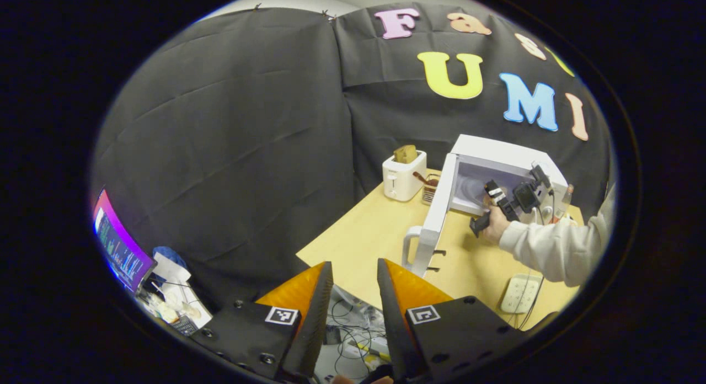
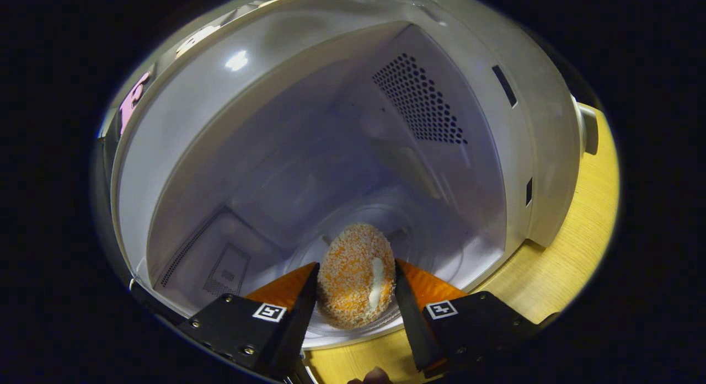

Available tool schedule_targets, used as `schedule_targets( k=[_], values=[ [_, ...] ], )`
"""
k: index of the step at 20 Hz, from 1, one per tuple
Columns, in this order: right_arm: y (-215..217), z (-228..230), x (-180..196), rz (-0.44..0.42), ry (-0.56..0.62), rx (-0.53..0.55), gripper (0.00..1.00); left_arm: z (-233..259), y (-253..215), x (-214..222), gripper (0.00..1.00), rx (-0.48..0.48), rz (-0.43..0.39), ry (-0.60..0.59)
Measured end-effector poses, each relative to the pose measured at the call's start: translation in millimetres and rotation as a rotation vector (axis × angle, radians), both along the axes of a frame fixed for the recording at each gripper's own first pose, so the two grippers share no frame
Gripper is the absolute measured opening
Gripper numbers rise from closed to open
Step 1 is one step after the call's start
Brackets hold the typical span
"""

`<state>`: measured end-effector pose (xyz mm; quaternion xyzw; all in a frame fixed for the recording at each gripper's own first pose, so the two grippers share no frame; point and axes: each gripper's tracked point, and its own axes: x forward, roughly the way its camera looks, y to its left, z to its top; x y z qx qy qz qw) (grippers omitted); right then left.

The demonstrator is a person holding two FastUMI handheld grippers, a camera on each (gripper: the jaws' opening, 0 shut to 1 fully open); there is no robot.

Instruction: Open the microwave oven with the left hand, put the food in, and close the microwave oven.

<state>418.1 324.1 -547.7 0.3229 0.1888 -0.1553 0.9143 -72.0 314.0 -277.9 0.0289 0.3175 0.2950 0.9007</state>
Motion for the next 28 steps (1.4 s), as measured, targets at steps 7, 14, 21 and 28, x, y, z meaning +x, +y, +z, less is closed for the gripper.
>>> schedule_targets(
  k=[7,14,21,28],
  values=[
    [4,8,-7,0.037,0.020,-0.010,0.98,4,1,-27,0.58,-0.004,0.037,-0.013],
    [-7,11,-16,0.060,0.030,-0.026,0.98,-1,2,-34,0.58,-0.018,0.045,-0.019],
    [4,30,-36,0.156,0.001,-0.035,0.98,4,-2,-36,0.58,-0.030,0.047,-0.058],
    [14,49,-92,0.354,0.021,-0.106,0.98,-10,0,3,0.58,-0.065,-0.042,-0.100]
  ],
)
